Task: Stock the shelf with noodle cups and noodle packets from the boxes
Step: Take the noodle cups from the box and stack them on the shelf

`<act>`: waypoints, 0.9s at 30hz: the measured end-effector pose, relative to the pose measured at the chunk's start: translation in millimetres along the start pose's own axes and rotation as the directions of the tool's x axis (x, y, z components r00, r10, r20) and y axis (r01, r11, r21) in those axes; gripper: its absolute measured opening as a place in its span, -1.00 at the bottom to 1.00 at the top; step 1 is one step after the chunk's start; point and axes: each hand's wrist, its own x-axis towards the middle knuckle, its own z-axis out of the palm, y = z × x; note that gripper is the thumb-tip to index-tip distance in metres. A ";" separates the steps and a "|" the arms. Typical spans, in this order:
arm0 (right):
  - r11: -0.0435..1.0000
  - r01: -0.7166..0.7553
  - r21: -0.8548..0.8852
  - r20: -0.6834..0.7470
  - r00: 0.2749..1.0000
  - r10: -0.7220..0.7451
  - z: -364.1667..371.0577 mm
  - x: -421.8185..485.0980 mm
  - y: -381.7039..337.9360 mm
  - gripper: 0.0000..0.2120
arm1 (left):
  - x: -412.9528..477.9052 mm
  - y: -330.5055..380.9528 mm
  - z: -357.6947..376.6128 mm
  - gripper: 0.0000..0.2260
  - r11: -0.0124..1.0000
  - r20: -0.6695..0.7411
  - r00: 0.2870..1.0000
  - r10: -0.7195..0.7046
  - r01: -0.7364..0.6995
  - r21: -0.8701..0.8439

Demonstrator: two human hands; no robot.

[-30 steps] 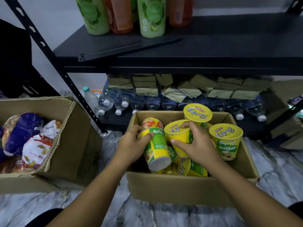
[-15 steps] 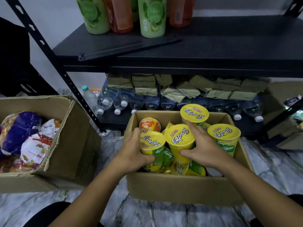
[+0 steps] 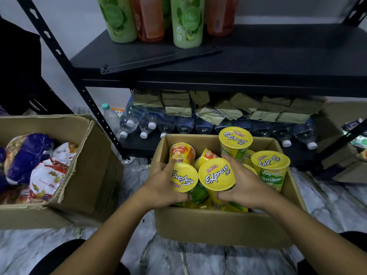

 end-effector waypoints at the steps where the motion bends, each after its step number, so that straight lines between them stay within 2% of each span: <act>1: 1.000 -0.003 0.016 -0.013 1.000 0.003 1.4 -1.0 0.0 0.07 | -0.4 -1.0 0.4 0.07 1.000 -0.003 1.000 0.002 -0.002 -0.001; 9: 0.997 -0.017 0.078 -0.035 0.999 0.020 6.1 -1.0 3.9 0.08 | -4.3 -6.8 -3.8 0.06 0.992 -0.063 0.995 0.073 -0.080 -0.101; 14: 0.976 -0.020 0.216 -0.057 0.998 0.033 -14.6 -3.8 -15.6 0.02 | -11.7 3.6 -33.0 0.00 0.978 -0.085 0.990 0.115 -0.128 -0.162; 17: 0.965 -0.015 0.262 -0.044 0.999 0.027 -51.9 -20.4 -55.8 0.02 | -39.0 35.3 -84.5 0.05 0.977 -0.079 0.990 0.115 -0.127 -0.173; 21: 0.965 0.061 0.256 -0.070 0.997 -0.044 -120.2 -45.1 -133.7 0.01 | -88.0 101.1 -169.5 0.08 0.976 -0.079 0.987 0.139 -0.150 -0.155; 27: 0.958 0.153 0.243 -0.149 0.982 -0.119 -252.8 -90.1 -278.5 -0.04 | -159.7 221.2 -315.5 0.05 0.968 -0.186 0.967 0.176 -0.204 -0.147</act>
